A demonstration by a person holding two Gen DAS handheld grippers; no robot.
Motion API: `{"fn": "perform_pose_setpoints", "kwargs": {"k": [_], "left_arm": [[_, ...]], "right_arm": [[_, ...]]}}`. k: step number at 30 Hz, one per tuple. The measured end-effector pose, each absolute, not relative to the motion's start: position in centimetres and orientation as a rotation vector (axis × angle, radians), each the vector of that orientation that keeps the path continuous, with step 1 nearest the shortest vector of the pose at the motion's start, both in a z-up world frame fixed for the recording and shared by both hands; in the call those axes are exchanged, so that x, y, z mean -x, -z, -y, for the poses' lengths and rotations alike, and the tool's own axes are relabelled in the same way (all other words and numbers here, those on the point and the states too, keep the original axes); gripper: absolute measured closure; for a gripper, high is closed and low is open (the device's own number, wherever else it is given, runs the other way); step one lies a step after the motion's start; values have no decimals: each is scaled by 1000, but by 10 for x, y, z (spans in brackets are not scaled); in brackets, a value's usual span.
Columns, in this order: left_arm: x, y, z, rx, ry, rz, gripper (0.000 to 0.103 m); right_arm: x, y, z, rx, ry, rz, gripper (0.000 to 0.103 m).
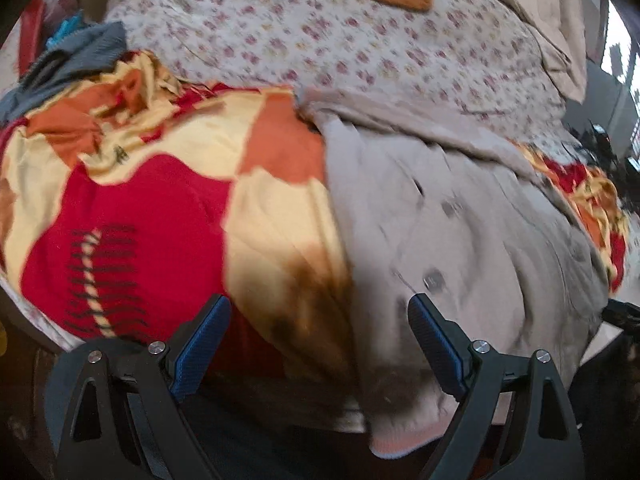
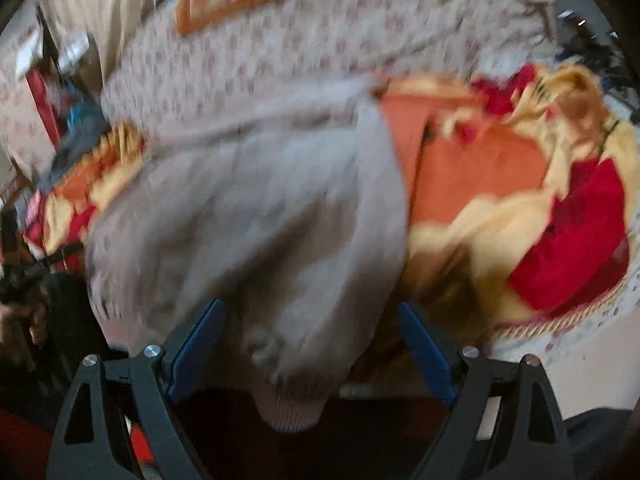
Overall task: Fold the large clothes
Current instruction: 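Grasp the ribbed jacket hem with both grippers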
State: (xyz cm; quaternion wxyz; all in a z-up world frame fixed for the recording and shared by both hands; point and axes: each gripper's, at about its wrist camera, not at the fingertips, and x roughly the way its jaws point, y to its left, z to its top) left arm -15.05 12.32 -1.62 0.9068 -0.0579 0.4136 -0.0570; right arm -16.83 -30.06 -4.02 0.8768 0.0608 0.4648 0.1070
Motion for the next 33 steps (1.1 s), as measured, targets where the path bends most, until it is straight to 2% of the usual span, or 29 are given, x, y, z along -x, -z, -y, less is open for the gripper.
{"fn": "perform_pose_setpoints", "kwargs": {"k": [4,6,7,12,13,14,15,17,19,20,23,24,25,26,28,32,33], "left_arm": [[155,37,-112,146,160,-935,26],[158,41,-114,165,164,-953,28],[158,41,-115,176,165,-952,28],[157,48,-120,217,170,-980,29],[158,48,-119,216,182,-981,31],[159,48,-118,215,195,-983,37],[159,48,-116,217,208,-989,41],[160,49,-113,233,246,-1010,59],[161,51,-112,240,268,-1027,72],[162,52,-111,250,285,-1039,76],[163,56,-106,239,300,-1060,75],[163,58,-105,239,298,-1068,72],[163,60,-103,240,304,-1080,67],[162,62,-103,242,308,-1092,65],[161,67,-100,242,318,-1122,61],[156,72,-94,234,312,-1132,61],[156,71,-92,220,315,-1130,67]], "right_arm": [[163,55,292,-109,-262,-1043,15],[164,57,287,-100,-283,-1057,21],[164,57,284,-99,-303,-1066,28],[159,63,283,-97,-298,-1095,35],[161,61,285,-107,-294,-1089,43],[162,60,288,-122,-291,-1087,61],[163,59,290,-135,-288,-1090,66],[165,55,294,-151,-286,-1092,83],[169,52,293,-135,-269,-1095,86],[170,50,292,-128,-262,-1096,86],[171,48,291,-122,-259,-1091,86],[170,49,290,-123,-262,-1094,82],[169,52,289,-116,-255,-1105,71],[168,54,288,-107,-253,-1113,64],[167,54,287,-101,-260,-1113,59],[165,57,282,-80,-263,-1114,59],[165,58,283,-78,-258,-1118,62]]}}
